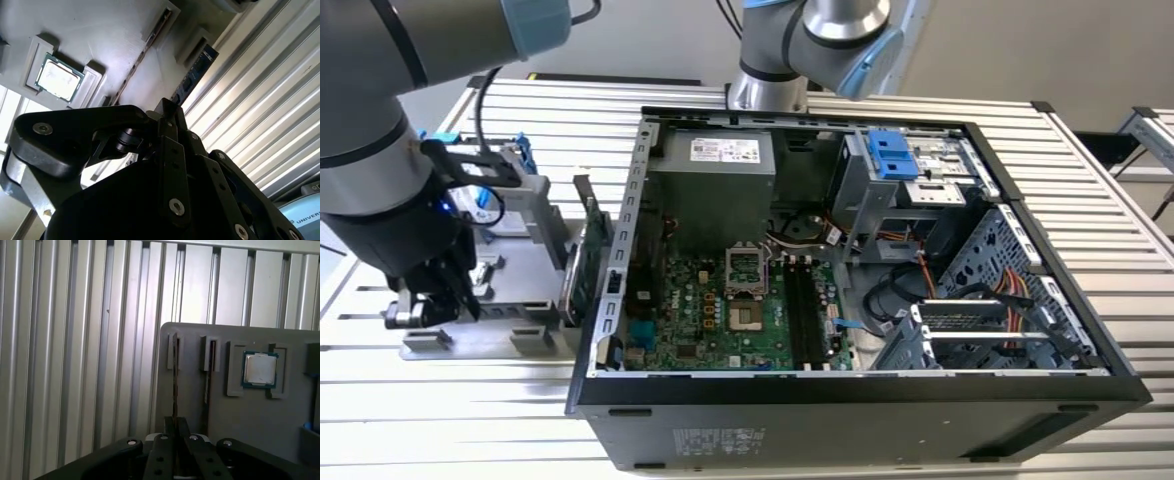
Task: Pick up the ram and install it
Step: 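Pick up the ram and move it above insertion slot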
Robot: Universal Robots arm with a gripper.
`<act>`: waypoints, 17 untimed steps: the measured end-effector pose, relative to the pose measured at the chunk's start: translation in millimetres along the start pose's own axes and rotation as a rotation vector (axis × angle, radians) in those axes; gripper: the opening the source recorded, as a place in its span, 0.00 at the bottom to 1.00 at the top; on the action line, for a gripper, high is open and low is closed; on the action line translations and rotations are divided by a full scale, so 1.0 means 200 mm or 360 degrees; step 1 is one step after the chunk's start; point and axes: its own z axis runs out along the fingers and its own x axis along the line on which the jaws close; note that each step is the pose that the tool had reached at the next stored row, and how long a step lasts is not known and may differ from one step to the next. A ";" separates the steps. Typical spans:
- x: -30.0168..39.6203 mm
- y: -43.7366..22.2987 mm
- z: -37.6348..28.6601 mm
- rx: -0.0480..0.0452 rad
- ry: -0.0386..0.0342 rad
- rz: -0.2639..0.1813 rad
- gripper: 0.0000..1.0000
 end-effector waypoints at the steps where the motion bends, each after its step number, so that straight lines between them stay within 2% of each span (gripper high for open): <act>1: 0.000 0.000 -0.007 0.0000 0.0000 0.0000 0.00; 17: 0.001 0.004 -0.111 0.0000 0.0000 0.0004 0.00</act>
